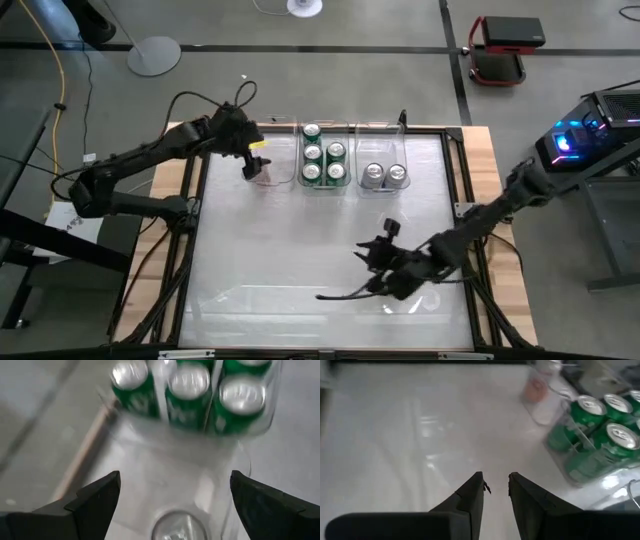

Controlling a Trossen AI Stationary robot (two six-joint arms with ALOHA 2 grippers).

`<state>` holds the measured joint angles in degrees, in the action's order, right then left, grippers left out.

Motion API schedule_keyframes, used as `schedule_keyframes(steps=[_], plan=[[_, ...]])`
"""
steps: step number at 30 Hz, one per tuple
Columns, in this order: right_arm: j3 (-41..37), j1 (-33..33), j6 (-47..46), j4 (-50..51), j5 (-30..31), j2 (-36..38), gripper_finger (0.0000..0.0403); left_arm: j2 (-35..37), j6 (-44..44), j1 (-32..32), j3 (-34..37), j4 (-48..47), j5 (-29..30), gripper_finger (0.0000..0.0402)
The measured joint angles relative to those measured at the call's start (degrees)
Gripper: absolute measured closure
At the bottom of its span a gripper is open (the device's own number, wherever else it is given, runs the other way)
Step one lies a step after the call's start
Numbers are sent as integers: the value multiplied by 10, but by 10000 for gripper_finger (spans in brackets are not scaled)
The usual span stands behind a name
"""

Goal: Sort soda cans
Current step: Put the orange-white soda can into the left transparent bin

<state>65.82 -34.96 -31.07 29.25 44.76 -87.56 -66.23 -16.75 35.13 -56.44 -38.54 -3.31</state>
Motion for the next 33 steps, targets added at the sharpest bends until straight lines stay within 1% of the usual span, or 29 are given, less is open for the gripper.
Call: schedule_keyframes(steps=[3, 5, 7, 10, 12, 14, 19, 21, 23, 25, 27, 31, 33], plan=[[0, -7, 19, 10, -38, 54, 316, 30, 18, -40, 0, 27, 48, 48], [0, -5, 54, -13, -54, 84, 316, 48, 43, -68, 0, 40, 71, 48], [0, 0, 63, -41, -69, 105, 316, 61, 81, -96, 0, 48, 84, 48], [0, 8, 61, -56, -127, 129, 305, 75, 126, -137, 2, 52, 89, 48], [0, 14, 26, -42, -164, 141, 284, 82, 139, -166, 8, 53, 94, 48], [1, 17, -25, 0, -205, 150, 254, 86, 149, -194, 18, 56, 111, 48], [0, 26, -179, 147, -327, 152, 150, 89, 155, -246, 49, 58, 177, 48], [0, 32, -223, 190, -365, 152, 113, 89, 161, -258, 60, 61, 196, 48], [0, 38, -250, 227, -391, 152, 85, 89, 162, -266, 73, 71, 202, 48], [0, 42, -257, 251, -411, 152, 65, 89, 162, -272, 84, 71, 204, 48], [0, 44, -256, 268, -422, 152, 54, 89, 166, -276, 92, 72, 204, 48], [0, 38, -253, 258, -413, 148, 48, 89, 167, -284, 114, 85, 205, 48], [0, 30, -233, 243, -413, 139, 48, 89, 167, -285, 122, 88, 205, 48]])
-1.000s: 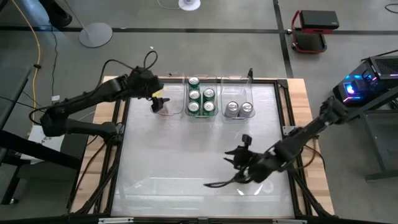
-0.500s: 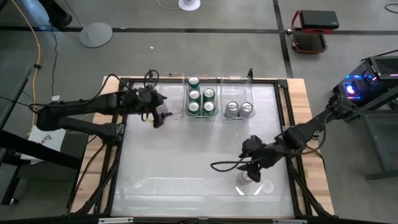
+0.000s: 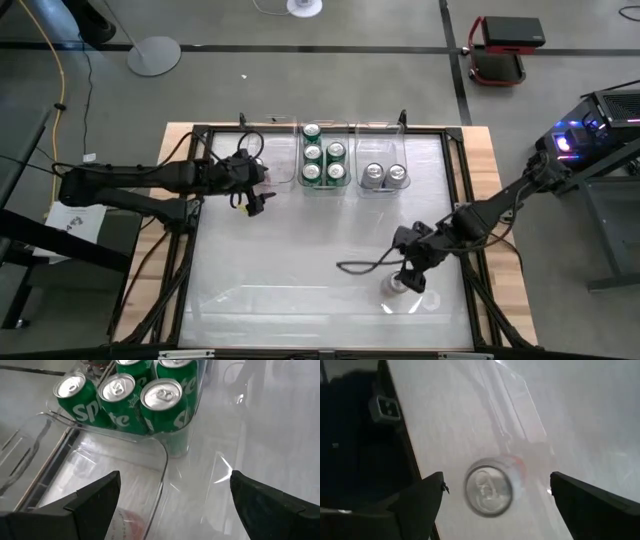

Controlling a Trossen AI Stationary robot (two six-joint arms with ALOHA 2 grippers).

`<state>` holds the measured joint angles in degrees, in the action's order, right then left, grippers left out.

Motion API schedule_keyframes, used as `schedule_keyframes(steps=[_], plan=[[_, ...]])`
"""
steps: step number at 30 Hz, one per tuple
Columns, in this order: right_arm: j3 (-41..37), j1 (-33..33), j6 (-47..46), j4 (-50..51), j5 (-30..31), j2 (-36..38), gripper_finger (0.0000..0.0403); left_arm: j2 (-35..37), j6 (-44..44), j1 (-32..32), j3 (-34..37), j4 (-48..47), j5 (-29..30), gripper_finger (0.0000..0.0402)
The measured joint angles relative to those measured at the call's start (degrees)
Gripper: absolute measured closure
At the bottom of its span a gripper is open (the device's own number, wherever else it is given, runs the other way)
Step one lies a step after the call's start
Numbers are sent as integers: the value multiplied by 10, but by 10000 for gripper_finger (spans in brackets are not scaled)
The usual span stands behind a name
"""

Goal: Sort soda cans
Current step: Put the orange-white soda can into the left transparent bin

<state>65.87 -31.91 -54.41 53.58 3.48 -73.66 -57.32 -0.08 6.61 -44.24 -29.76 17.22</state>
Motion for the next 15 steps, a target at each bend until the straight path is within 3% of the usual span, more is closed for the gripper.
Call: schedule_keyframes(steps=[9, 15], plan=[[0, -52, 33, -24, -25, -87, 48, 0, 0, 0, 12, 2, 0, 48], [0, -68, 35, -24, -5, -133, 48, 0, -5, 0, 12, 26, 0, 48]])
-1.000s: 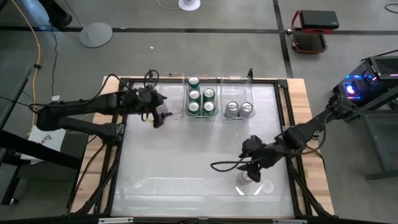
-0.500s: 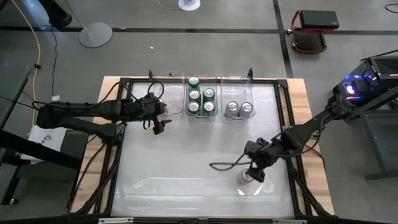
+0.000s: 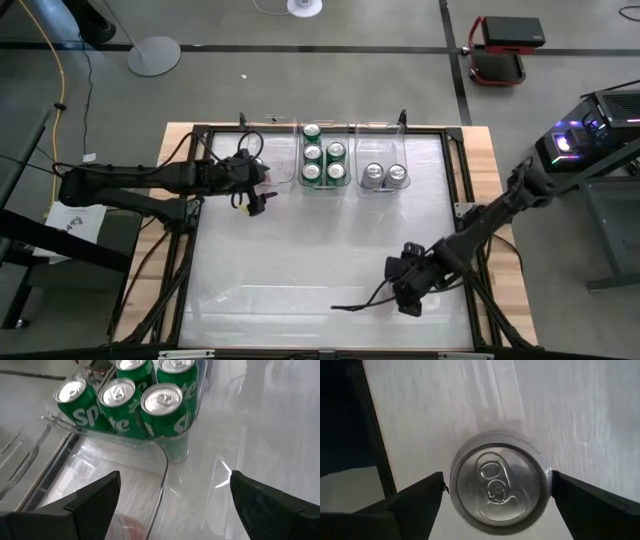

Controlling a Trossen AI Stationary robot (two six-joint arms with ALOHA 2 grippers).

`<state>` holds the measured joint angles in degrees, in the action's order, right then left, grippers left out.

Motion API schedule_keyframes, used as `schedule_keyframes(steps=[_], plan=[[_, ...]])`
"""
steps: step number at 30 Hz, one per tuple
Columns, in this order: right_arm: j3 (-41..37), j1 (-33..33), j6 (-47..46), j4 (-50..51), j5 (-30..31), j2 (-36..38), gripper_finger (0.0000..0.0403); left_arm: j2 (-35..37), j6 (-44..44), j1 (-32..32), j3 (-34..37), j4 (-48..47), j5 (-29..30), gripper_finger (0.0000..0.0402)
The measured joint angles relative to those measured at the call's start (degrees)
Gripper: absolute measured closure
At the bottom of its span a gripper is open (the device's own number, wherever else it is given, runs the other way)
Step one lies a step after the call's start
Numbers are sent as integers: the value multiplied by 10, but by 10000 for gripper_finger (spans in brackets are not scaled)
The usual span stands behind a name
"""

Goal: Sort soda cans
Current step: Put the orange-white soda can into the left transparent bin

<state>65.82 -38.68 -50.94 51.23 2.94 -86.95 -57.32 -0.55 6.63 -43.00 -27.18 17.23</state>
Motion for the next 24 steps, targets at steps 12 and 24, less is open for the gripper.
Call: schedule_keyframes(steps=[12, 24], plan=[[0, -2, 24, -12, 14, -64, 54, 3, -18, -8, 0, 21, 3, 48], [32, 65, 97, -107, 26, -87, 124, 90, -12, -89, 0, 70, 78, 48]])
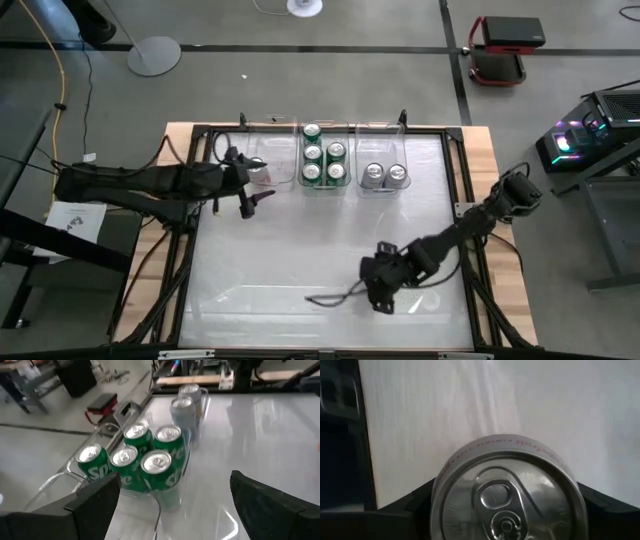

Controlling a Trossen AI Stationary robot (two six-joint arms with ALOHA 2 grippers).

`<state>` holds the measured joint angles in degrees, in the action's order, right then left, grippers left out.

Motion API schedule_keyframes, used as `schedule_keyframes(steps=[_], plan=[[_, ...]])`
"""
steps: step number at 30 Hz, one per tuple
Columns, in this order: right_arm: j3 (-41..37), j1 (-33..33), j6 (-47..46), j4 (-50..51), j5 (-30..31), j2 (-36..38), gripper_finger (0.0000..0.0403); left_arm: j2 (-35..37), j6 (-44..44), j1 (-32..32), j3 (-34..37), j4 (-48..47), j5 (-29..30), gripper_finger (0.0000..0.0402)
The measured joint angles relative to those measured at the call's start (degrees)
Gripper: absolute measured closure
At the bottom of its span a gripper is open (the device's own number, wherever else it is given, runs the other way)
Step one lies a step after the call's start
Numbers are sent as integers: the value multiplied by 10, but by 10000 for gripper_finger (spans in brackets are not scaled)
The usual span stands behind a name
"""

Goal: Sort soda cans
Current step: Put the orange-white soda can into the left transparent bin

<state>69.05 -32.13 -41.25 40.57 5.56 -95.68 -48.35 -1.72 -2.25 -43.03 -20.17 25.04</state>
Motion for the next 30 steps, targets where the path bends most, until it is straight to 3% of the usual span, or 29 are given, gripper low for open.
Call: schedule_keyframes(steps=[5, 11, 17, 22, 25, 27, 30], plan=[[74, 61, 86, -1, 54, 1, 124, 31, 14, -33, 0, -16, 25, 48], [214, 180, 262, -4, 94, -7, 124, 41, 28, -57, 0, -18, 35, 48], [396, 311, 421, 17, 38, -111, 124, 45, 70, -68, 0, -63, 91, 48], [557, 391, 482, 137, 14, -227, 124, 57, 122, -81, 0, -87, 114, 48], [630, 423, 505, 141, -18, -282, 124, 63, 131, -89, 0, -92, 141, 48], [662, 438, 514, 135, -53, -316, 124, 67, 137, -92, 0, -100, 167, 48], [635, 456, 527, 82, -100, -331, 124, 74, 153, -92, 0, -127, 204, 48]])
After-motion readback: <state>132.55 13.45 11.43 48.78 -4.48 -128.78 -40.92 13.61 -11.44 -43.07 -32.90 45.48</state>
